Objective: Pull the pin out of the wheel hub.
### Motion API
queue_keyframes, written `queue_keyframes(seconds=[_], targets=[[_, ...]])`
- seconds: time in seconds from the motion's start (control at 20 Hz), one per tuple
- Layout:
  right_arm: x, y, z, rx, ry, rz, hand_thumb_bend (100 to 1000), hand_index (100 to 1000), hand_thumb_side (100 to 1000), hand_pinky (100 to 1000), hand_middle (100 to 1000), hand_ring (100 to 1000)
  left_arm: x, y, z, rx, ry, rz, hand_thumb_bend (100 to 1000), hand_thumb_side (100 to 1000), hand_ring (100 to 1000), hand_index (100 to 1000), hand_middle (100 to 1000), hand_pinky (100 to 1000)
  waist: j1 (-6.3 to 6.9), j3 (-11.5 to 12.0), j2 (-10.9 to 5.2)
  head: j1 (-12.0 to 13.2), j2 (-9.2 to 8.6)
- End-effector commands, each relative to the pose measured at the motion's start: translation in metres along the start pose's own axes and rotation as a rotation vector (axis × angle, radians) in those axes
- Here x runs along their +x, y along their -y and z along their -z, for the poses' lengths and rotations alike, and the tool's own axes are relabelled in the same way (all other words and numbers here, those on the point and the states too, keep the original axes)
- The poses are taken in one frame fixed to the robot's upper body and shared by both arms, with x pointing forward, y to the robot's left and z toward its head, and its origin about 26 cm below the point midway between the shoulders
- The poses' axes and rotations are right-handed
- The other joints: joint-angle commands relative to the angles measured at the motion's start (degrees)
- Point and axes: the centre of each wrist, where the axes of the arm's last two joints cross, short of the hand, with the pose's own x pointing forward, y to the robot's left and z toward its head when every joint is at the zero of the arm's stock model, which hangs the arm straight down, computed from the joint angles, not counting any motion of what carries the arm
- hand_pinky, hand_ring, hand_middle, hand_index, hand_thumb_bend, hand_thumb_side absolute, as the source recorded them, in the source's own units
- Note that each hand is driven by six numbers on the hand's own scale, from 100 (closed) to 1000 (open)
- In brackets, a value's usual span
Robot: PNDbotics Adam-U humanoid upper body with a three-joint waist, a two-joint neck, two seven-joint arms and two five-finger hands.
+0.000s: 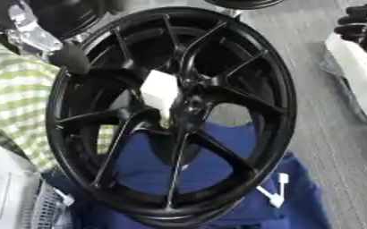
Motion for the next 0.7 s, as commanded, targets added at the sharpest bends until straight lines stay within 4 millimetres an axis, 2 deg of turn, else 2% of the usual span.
queue_keyframes(seconds=[0.05, 0.35, 0.7], targets=[[0.009, 0.006, 0.004, -0.009, 0.024, -0.023, 100, 785, 752, 878, 701, 762, 0.007, -0.007, -0.010, 0.013, 0.017, 0.029, 654, 549, 758, 840, 746, 816, -0.11, 0.0, -0.65, -0.4, -1.06], [0.011, 0.005, 0.005, -0.002, 0.026, -0.025, 100, 786, 757, 879, 702, 763, 0.029, -0.009, -0.027, 0.043, 0.045, 0.093, 681, 513, 756, 835, 740, 814, 0.52, -0.2, 0.12, -0.4, -2.10], [0.011, 0.004, 0.005, 0.008, 0.024, -0.028, 100, 787, 762, 879, 703, 763, 0.053, -0.002, -0.020, 0.103, -0.014, 0.134, 683, 513, 759, 839, 744, 813, 0.66, -0.6, 0.71, 0.1, -2.44]])
